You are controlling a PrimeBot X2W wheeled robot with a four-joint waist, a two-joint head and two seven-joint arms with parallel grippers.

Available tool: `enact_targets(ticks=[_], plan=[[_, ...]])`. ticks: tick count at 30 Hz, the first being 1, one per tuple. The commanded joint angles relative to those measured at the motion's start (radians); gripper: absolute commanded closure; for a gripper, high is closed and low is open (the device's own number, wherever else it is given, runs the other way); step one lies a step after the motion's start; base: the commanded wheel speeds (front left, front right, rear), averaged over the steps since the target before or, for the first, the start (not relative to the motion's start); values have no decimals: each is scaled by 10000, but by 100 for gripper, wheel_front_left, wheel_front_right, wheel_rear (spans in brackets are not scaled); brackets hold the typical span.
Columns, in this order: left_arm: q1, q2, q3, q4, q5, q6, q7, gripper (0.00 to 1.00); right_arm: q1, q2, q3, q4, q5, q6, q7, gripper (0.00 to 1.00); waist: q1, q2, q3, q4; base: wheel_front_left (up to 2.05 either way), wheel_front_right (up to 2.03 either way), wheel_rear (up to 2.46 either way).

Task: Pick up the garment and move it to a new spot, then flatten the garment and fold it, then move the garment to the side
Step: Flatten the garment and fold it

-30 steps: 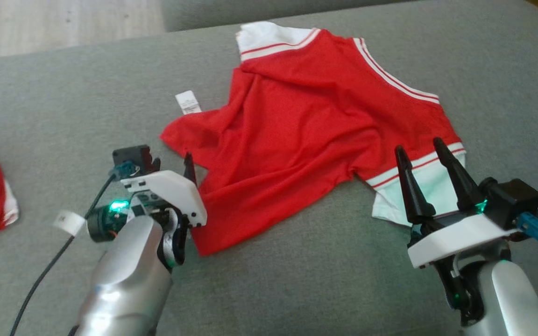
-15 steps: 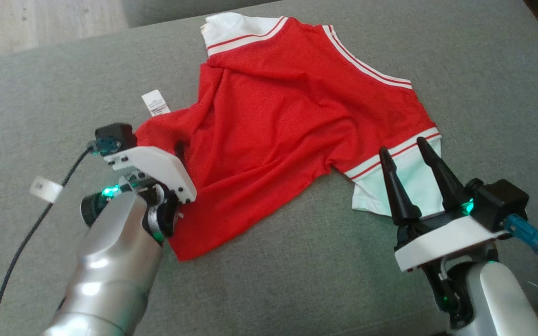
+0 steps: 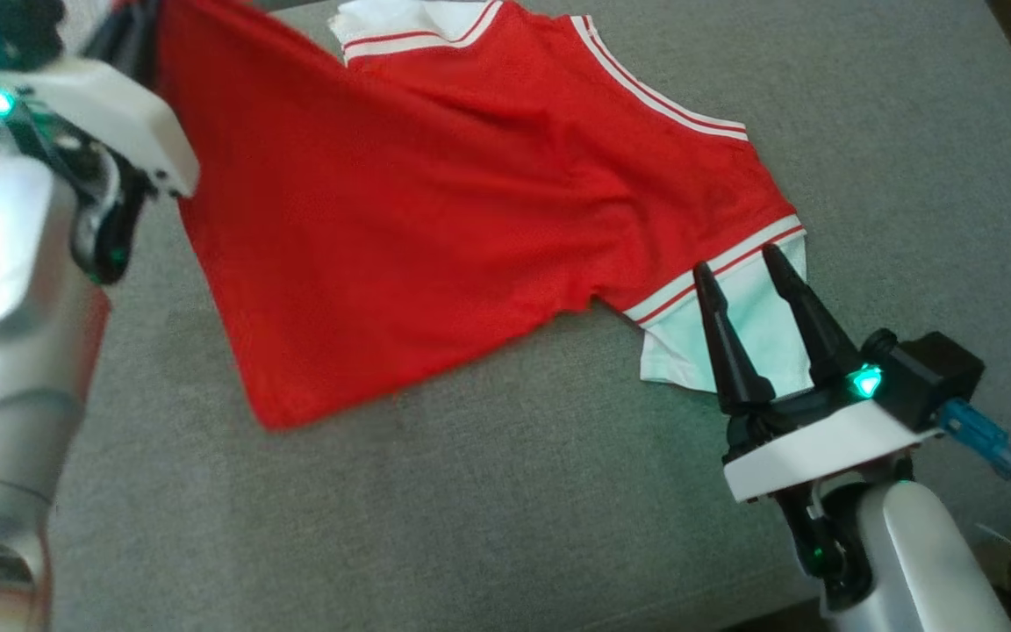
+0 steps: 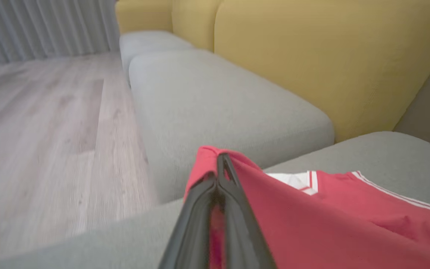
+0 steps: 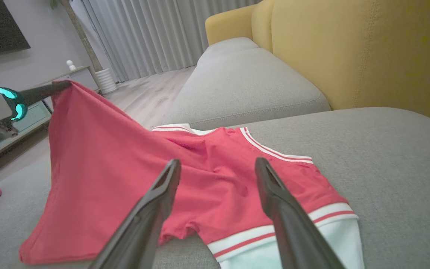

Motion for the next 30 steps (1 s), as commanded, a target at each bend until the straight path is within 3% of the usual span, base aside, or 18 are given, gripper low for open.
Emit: enact_targets(ticks=[1, 4, 5, 6, 12, 19, 26, 30], plan=[[-423, 610, 182, -361, 213, -43, -239, 100, -353, 46, 299, -224, 83, 67, -140, 0, 0, 0, 56, -71, 0, 0, 0], [-692, 1000, 69, -422, 626, 4, -757, 100, -508, 47, 504, -40, 244, 67, -239, 0, 0, 0, 160, -182, 0, 0, 0], [-669, 1037, -17, -348, 687, -10, -760, 46, -550, 47, 557, 32, 286, 67, -262, 0, 0, 0, 171, -209, 0, 0, 0], [-617, 1057, -83, -230, 705, -18, -669, 0, -580, 47, 595, 93, 326, 67, -287, 0, 0, 0, 176, -226, 0, 0, 0], [-198, 1180, -146, -12, 751, 97, -1026, 0, -660, 48, 529, 328, 399, 67, -439, 0, 0, 0, 72, -212, 0, 0, 0], [1962, 478, 639, -562, -519, 190, -2582, 0, -261, 48, -403, 565, -13, 67, -381, 0, 0, 0, -777, 285, 0, 0, 0], [4933, -187, 1474, -2349, -967, 850, -3512, 0, 205, 48, -1257, 527, -652, 67, 135, 0, 0, 0, -1733, 809, 0, 0, 0], [6652, -404, 2163, -4114, -283, 1371, -3537, 0, 462, -67, -1418, 521, -883, 67, 458, 0, 0, 0, -2126, 1005, 0, 0, 0]])
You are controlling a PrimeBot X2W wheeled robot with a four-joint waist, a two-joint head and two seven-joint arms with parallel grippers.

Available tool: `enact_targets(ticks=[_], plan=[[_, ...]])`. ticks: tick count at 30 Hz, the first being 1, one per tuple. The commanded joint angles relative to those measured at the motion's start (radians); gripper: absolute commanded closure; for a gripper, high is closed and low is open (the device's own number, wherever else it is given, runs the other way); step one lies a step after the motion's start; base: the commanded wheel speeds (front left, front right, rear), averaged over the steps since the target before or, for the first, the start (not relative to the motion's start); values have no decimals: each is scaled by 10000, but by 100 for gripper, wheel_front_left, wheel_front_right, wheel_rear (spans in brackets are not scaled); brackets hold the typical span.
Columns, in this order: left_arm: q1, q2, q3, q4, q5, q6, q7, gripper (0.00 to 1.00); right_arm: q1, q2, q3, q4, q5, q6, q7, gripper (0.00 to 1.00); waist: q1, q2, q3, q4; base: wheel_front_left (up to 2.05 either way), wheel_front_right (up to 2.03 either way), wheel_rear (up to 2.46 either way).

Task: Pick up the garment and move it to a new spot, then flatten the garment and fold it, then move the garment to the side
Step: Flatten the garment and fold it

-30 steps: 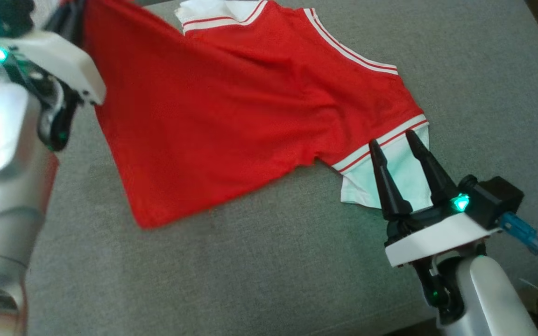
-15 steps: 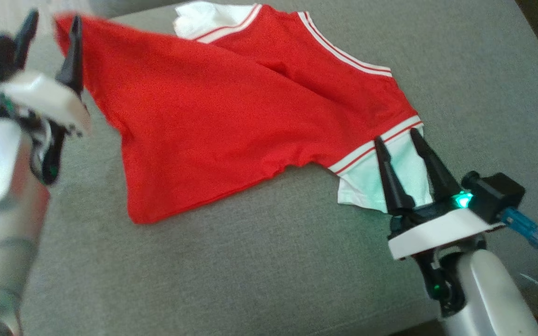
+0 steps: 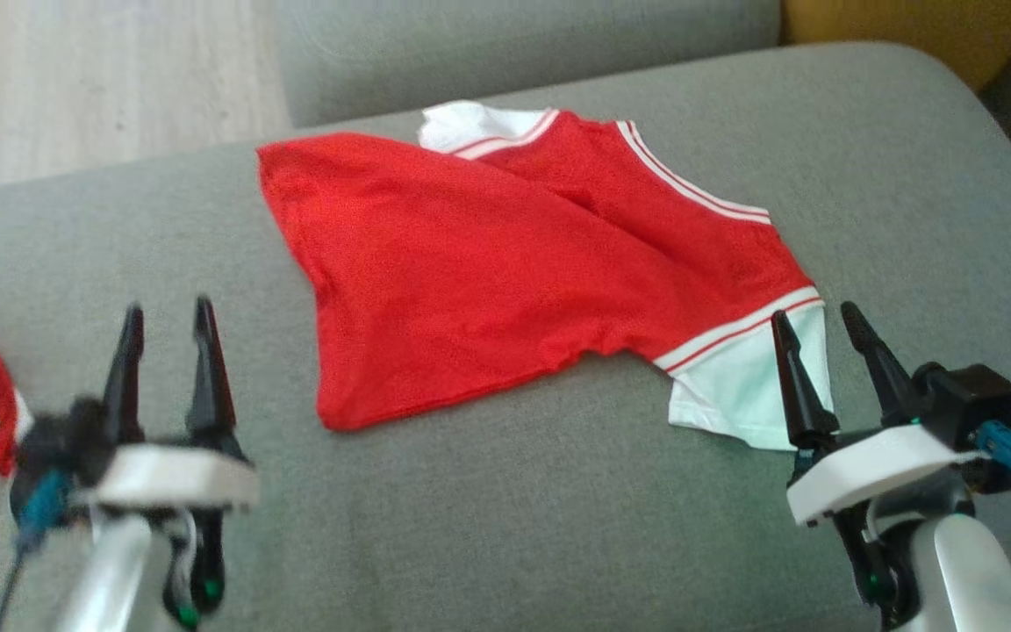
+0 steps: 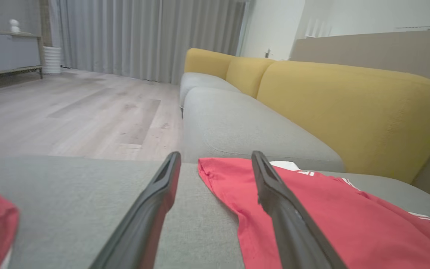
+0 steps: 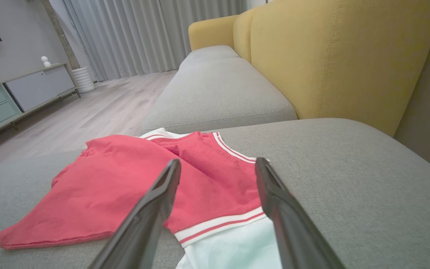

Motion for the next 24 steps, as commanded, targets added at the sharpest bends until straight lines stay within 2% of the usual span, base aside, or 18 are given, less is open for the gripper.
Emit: enact_targets(ticks=[1, 6, 11, 17, 24], plan=[[173, 95, 579, -705, 266, 197, -90, 0, -71, -147, 185, -346, -99, 67, 73, 0, 3, -1, -341, 222, 0, 0, 0], [1950, -82, 775, -1656, 869, 532, -93, 0, 241, -331, 173, -270, -188, 67, 344, 0, 3, -1, -722, 313, 0, 0, 0], [2883, -208, 1039, -2356, 977, 806, -94, 0, 390, -440, 187, -206, -175, 67, 420, 0, 3, -1, -835, 377, 0, 0, 0], [3055, -114, 888, -2725, 1168, 905, 43, 0, 389, -449, 219, -175, -131, 67, 451, 0, 3, -1, -821, 399, 0, 0, 0], [2870, -272, 541, -2898, 1200, 900, 307, 0, 330, -427, 216, -239, -160, 67, 536, 0, 3, -1, -660, 360, 0, 0, 0]])
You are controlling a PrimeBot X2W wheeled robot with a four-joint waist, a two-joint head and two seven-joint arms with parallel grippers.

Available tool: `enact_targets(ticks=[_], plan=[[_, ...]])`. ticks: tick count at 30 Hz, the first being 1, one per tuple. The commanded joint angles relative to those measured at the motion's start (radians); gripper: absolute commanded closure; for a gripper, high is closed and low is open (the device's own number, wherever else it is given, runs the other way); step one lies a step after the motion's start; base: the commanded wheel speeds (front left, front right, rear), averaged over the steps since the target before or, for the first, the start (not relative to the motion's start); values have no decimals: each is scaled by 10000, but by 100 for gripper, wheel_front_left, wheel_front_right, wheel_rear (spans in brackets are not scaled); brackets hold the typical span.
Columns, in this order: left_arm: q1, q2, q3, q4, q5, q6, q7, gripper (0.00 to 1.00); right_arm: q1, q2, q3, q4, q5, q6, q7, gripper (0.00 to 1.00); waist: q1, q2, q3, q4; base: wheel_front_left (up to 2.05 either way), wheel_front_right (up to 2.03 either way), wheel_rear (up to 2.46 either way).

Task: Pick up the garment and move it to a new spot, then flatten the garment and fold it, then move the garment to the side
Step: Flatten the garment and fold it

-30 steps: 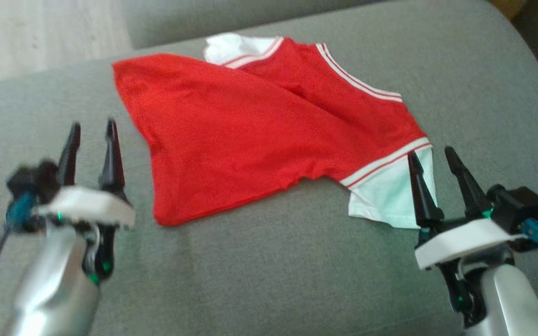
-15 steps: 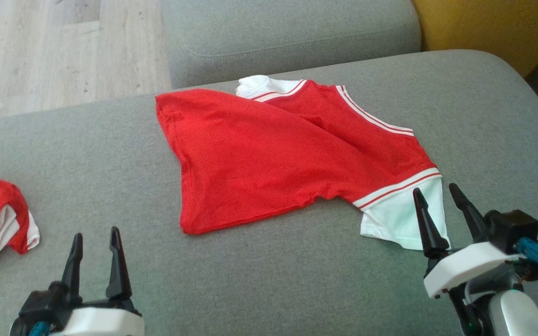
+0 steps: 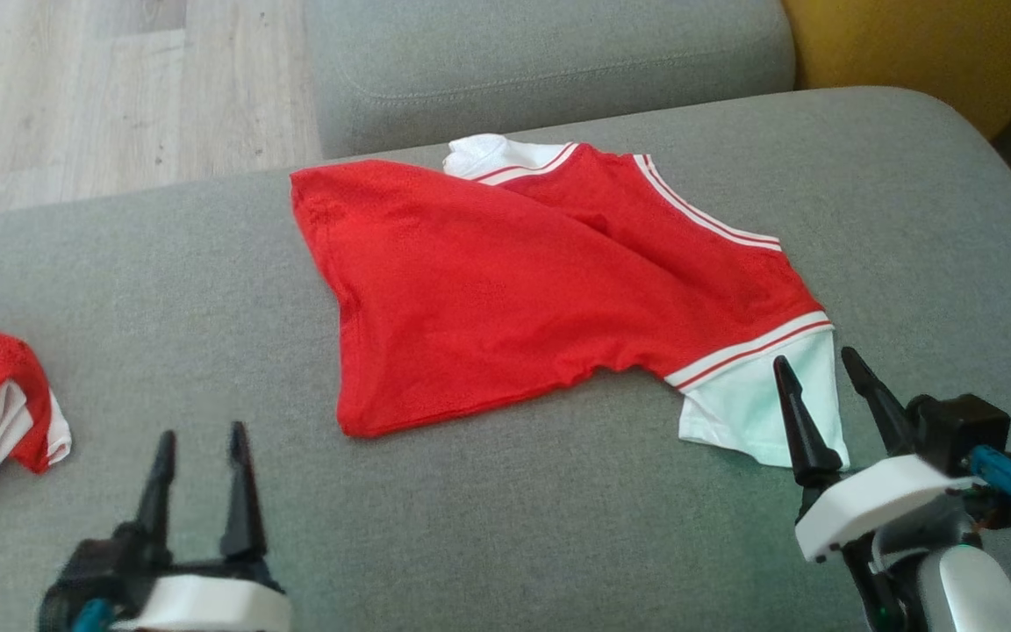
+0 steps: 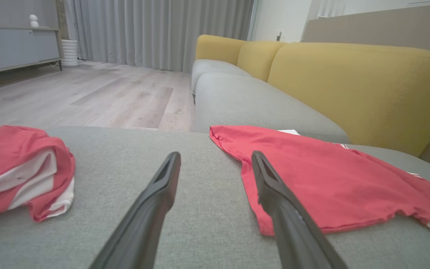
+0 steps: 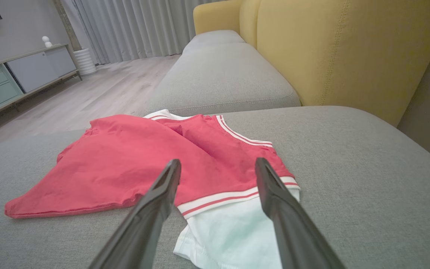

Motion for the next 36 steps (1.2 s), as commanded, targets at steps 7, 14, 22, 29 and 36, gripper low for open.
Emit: enact_targets(ticks=[7, 14, 22, 29, 36], plan=[[-1466, -609, -1134, 358, 153, -544, 1062, 0, -271, -56, -506, 10, -186, 67, 558, 0, 0, 0, 392, 2, 0, 0, 0], [-3025, -1422, -1383, 2886, 385, 76, 1272, 0, -539, 218, -744, 515, -393, 67, 815, 0, 0, 0, 1002, -327, 0, 0, 0], [-3838, -1531, -1164, 4781, 328, 634, 1614, 0, -791, 278, -633, 1047, -138, 67, 615, 0, 0, 0, 1453, -635, 0, 0, 0], [-3997, -1681, -1191, 5293, -282, -212, 1515, 100, -805, 281, -886, 1497, -43, 67, 962, 0, 0, 0, 1565, -574, 0, 0, 0], [-3819, -1456, -1010, 5229, -574, -616, 1072, 100, -1198, 282, -1360, 2402, -215, 67, 971, 0, 0, 0, 1657, -482, 0, 0, 0]])
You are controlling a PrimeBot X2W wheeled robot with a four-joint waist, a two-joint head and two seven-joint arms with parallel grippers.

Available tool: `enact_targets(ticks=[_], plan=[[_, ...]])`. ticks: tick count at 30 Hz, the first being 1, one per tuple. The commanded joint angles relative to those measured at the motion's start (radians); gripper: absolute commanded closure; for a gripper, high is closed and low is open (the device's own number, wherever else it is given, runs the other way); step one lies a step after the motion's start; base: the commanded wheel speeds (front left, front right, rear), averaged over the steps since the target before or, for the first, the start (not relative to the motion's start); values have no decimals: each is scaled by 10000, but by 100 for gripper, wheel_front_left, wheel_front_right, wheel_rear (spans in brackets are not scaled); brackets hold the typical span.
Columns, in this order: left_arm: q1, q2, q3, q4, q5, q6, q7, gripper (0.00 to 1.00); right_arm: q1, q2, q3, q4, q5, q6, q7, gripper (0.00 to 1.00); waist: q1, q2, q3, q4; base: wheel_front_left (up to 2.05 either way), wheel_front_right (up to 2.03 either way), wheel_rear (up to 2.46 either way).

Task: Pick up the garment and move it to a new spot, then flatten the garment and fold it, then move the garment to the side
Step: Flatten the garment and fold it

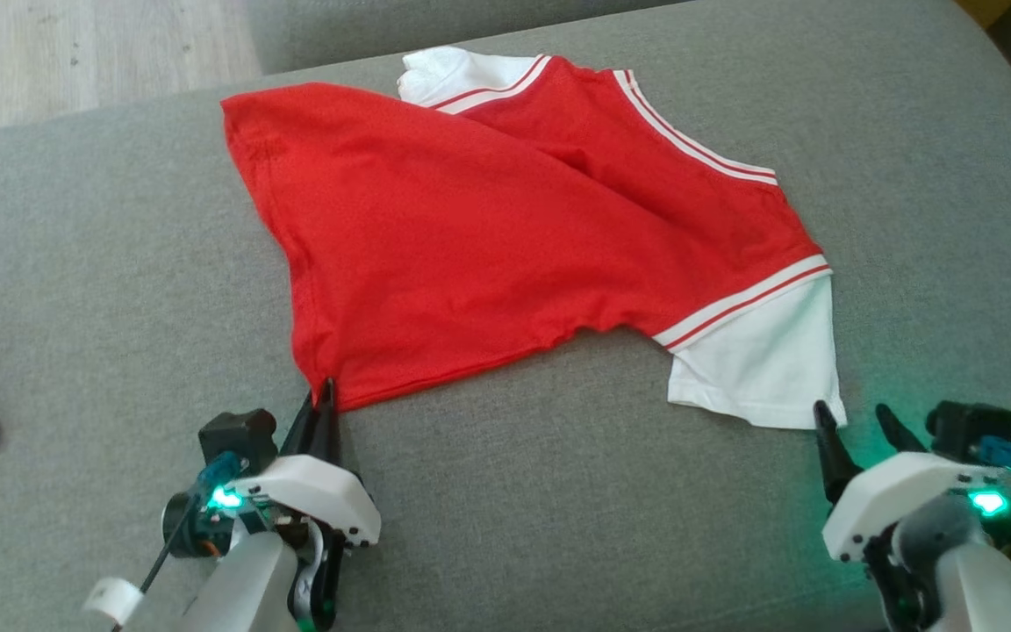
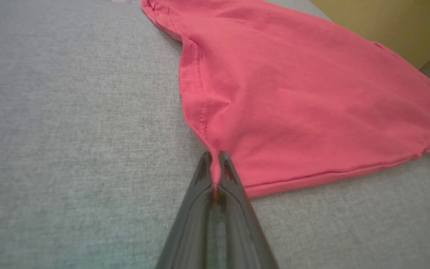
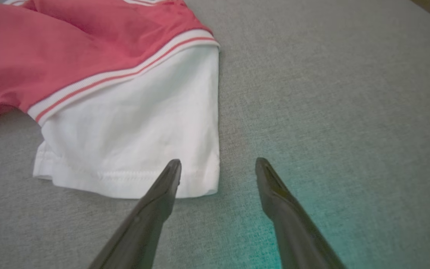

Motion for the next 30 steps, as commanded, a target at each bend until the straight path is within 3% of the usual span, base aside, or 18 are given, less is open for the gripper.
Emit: enact_targets(ticks=[1, 6, 7, 8, 13, 17, 25, 30], plan=[[20, 194, 390, -223, -95, -76, -140, 100, -568, -54, 235, 132, -147, 67, -67, 0, -1, 0, 45, 35, 0, 0, 0], [51, 167, 269, -278, -147, -261, -222, 100, -1130, -54, 690, 1397, -381, 67, 96, 0, -1, 0, 108, 93, 0, 0, 0], [53, 157, 240, -279, -158, -291, -219, 100, -1198, -54, 796, 1654, -399, 67, 260, 37, -1, 0, 104, 111, 0, 0, 0], [53, 148, 220, -279, -170, -307, -218, 100, -1256, -53, 911, 1838, -419, 67, 395, 98, -1, 0, 101, 129, 0, 0, 0], [50, 163, 235, -378, -233, -362, -355, 100, -1344, -53, 1128, 1950, -300, 67, 342, 100, -1, 0, 87, 163, 0, 0, 0], [136, 170, 462, -846, -519, -597, -781, 100, -1234, -53, 772, 1052, 145, 67, -250, 100, -1, 0, -16, 146, 0, 0, 0], [578, 114, 1327, -3715, -2007, -1331, -1025, 100, -789, -53, 98, -2679, 443, 67, 79, 100, -1, 0, -422, 12, 0, 0, 0], [896, 487, 1864, -6690, -3048, -1290, -106, 100, -526, -53, -191, -5306, 491, 67, 837, 100, -1, 0, -678, 14, 0, 0, 0]])
